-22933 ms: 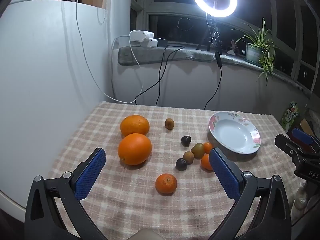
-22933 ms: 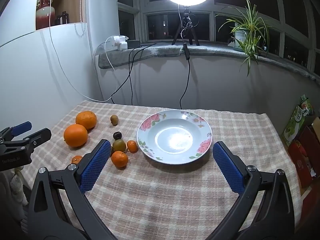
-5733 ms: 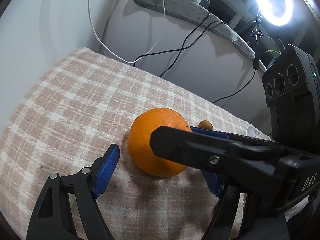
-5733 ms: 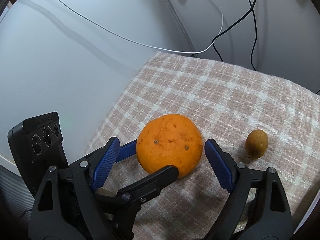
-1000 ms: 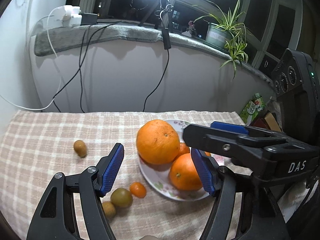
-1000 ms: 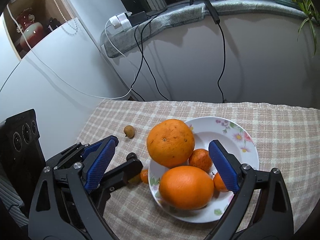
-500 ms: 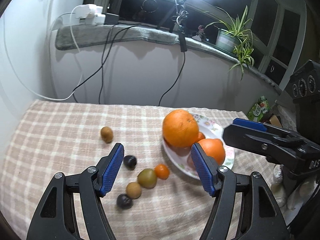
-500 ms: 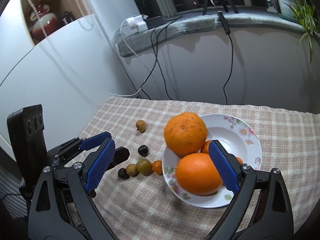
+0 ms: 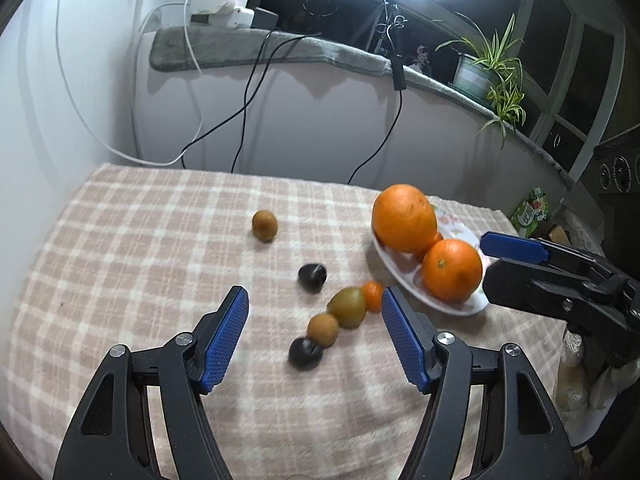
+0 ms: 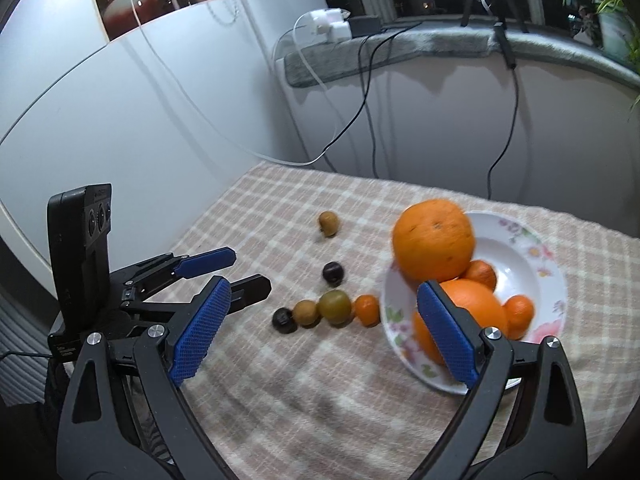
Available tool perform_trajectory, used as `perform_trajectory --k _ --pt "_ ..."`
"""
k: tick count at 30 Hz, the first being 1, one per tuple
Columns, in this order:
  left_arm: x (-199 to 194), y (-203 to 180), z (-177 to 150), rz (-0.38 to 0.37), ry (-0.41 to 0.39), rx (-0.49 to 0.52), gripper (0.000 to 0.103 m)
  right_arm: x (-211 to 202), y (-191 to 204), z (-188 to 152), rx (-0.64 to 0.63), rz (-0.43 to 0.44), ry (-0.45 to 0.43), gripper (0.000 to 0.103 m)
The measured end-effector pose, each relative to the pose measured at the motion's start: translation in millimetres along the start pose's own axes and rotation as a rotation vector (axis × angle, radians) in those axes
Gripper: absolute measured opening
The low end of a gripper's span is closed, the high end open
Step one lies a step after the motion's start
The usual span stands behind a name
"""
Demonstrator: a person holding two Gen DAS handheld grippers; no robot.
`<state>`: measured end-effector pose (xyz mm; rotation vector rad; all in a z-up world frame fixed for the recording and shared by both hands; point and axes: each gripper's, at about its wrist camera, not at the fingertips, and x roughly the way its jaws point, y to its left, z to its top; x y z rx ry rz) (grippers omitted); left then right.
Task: Organize fruits
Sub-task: 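Withdraw the open right tool from the plate toward the loose fruit, then close the left tool on the dark plum while the right tool closes on the light-brown fruit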
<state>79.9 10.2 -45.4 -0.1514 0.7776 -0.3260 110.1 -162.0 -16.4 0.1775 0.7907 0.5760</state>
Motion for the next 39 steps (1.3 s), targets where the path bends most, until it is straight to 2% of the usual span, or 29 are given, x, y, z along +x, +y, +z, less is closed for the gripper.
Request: perform_trajectory --k 5,8,12,14,19,29,39 --pt "0 3 -11 -0.012 0.024 0.016 0.059 16 6 -4 -0.016 0.037 0.057 0.076" --pt "3 3 -19 -0.015 0.044 0.033 0.053 26 8 -5 -0.011 0.064 0.096 0.069" --pt "7 4 -28 -0.020 0.069 0.053 0.046 37 9 -8 0.007 0.088 0.137 0.064" --pt "10 5 -30 -0.020 0.081 0.063 0.042 43 13 -10 -0.012 0.090 0.156 0.058" --pt "15 2 -36 -0.010 0.100 0.105 0.037 62 14 -13 -0.003 0.099 0.208 0.050" --pt "30 1 -39 -0.009 0.131 0.164 0.034 95 4 -20 0.155 0.098 0.295 0.047" --pt "40 5 -38 -0.022 0.147 0.179 0.034 114 -11 -22 0.321 0.072 0.300 0.046"
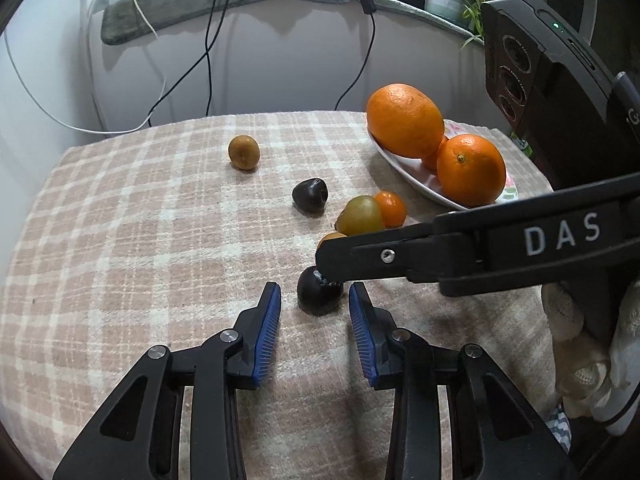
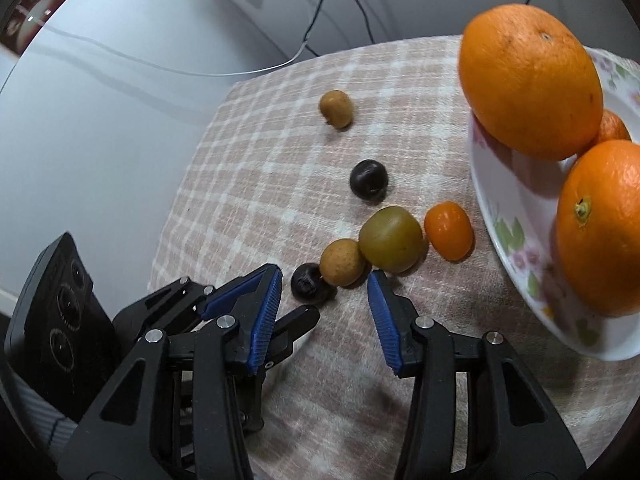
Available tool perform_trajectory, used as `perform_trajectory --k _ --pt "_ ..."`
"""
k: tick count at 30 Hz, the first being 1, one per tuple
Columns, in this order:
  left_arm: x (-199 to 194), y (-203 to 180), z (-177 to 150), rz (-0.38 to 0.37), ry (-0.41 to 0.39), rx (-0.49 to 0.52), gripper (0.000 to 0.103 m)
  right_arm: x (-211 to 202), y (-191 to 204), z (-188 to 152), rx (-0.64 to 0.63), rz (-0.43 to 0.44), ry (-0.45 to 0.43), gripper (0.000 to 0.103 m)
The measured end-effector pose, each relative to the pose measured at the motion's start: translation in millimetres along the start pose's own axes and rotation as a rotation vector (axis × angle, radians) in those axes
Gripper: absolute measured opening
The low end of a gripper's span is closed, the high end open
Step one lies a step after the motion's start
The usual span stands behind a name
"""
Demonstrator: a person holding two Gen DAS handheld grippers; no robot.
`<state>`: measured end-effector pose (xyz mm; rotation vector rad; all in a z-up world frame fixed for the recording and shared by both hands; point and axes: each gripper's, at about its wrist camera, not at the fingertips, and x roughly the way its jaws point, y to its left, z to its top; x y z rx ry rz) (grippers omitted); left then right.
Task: Organize fruits
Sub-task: 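Close the left tool on the dark plum while the right tool closes on the light-brown fruit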
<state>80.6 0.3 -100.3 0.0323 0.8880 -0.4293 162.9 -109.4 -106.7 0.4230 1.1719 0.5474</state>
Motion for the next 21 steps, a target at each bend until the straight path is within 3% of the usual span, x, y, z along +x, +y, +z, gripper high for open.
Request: perform_trajectory --k 12,21 --pt "9 2 4 -0.029 0.019 0.001 0.034 10 9 10 -0.001 -0.067 -0.022 0.035" --pt "12 7 5 -0.042 0.022 -0.010 0.024 13 4 13 0.000 -0.081 -0.034 0.028"
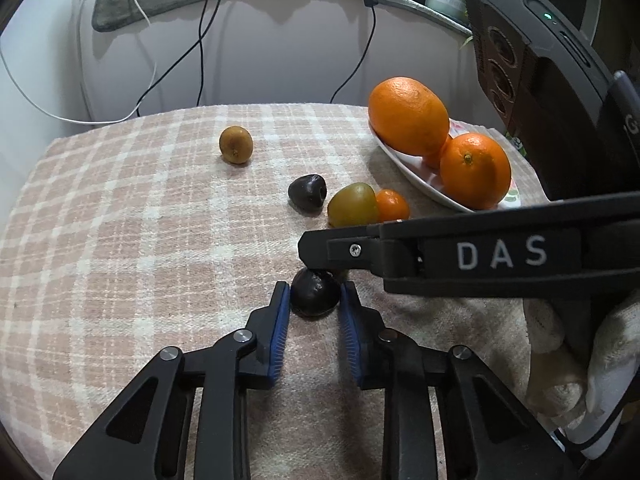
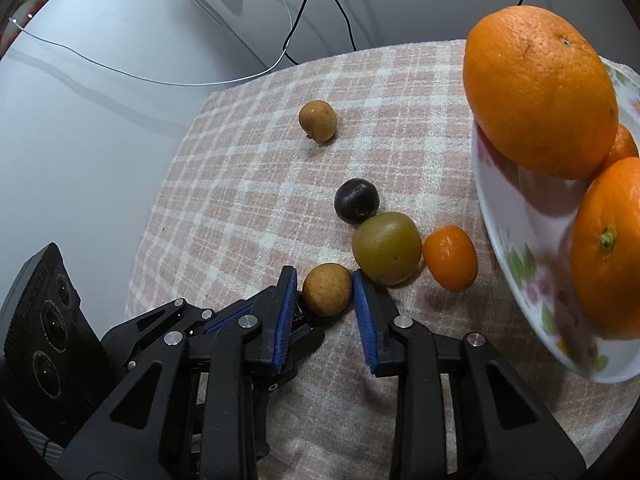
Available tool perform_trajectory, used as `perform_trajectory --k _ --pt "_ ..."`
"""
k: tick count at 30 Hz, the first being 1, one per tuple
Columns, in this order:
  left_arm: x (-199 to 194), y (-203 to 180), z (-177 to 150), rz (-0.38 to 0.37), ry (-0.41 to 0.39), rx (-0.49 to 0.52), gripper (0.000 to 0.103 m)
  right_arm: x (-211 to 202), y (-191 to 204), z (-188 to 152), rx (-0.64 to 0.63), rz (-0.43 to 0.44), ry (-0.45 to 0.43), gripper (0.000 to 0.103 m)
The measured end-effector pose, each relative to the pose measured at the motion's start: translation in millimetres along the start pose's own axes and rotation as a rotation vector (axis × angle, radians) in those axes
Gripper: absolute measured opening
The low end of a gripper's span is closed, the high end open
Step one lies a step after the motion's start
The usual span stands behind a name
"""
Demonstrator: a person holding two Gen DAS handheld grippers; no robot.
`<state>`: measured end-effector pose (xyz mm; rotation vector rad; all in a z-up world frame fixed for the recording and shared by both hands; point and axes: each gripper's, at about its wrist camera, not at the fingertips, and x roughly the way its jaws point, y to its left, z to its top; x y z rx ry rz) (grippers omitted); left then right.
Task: Organize fruits
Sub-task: 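Close the left tool on the dark plum while the right tool closes on the light-brown fruit, then carry the plum and the light-brown fruit in both tools over the plate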
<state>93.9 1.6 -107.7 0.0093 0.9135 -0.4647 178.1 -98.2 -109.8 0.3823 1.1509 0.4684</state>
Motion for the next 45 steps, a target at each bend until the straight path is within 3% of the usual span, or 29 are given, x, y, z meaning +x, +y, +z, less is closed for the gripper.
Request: perform_trajectory --k 21,32,45 --pt "-26 7 -1 -0.004 -0.049 -0.066 0.023 -23 -3 -6 0.017 0.088 -0.037 0.027" --pt "-40 -14 11 -0.052 -0.096 -0.059 0.023 -62 -10 -12 -0.024 0.083 -0.104 0.026" --pt "-29 -47 35 -0.094 -0.121 -0.027 0.023 -110 -36 -15 -0.008 0.103 -0.182 0.027"
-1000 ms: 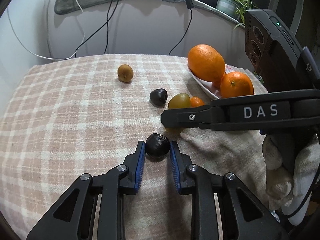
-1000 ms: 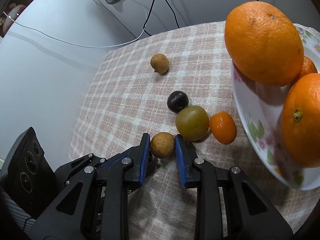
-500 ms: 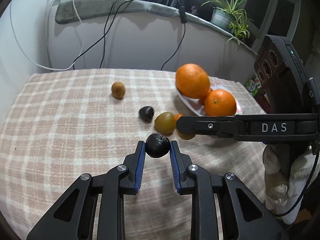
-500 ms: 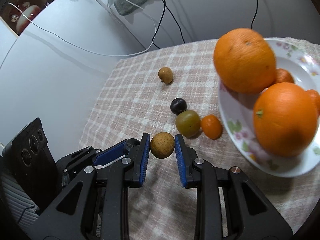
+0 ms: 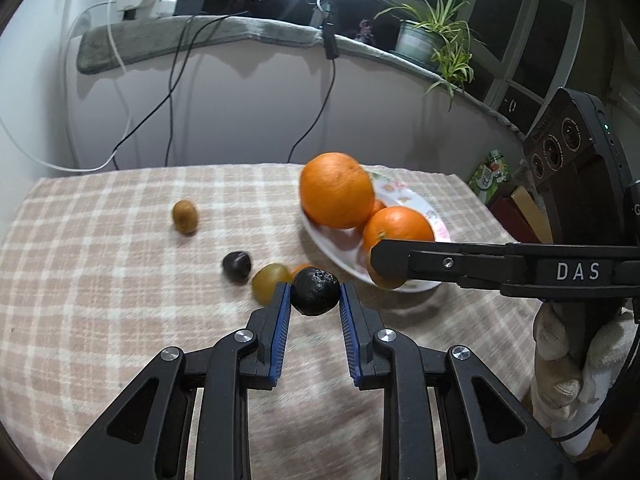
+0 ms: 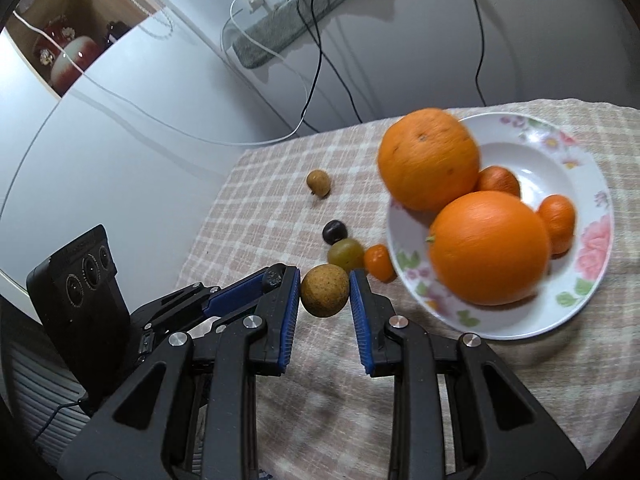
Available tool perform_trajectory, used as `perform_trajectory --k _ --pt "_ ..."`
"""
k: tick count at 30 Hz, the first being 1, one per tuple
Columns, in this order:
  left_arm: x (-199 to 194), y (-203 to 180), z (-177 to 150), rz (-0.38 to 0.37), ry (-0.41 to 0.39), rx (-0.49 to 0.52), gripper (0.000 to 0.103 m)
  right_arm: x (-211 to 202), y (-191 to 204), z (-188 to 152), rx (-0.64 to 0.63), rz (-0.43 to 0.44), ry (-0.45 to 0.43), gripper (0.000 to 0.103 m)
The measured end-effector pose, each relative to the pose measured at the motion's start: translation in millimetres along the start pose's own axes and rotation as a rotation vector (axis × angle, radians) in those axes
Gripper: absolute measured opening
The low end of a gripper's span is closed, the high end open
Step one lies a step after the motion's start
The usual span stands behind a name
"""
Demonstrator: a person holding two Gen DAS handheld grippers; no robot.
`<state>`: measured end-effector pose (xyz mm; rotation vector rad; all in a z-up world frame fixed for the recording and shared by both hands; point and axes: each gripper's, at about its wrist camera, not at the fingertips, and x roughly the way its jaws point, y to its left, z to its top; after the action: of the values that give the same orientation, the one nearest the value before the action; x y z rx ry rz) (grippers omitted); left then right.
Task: Organize fruits
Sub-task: 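Carry the plum and the light-brown fruit in both tools over the plate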
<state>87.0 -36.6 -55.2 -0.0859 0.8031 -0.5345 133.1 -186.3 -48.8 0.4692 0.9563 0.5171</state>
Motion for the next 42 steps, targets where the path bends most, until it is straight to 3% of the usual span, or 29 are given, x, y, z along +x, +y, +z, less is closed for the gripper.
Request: perform_trajectory --k 20,42 --pt "38 -60 45 -0.056 -0.018 0.089 0.023 -67 -67 23 0.056 -0.067 -0.141 0.027" --pt "81 -86 73 -0.048 0.023 0.140 0.023 -53 -120 48 0.112 -0.122 -0.138 0.026"
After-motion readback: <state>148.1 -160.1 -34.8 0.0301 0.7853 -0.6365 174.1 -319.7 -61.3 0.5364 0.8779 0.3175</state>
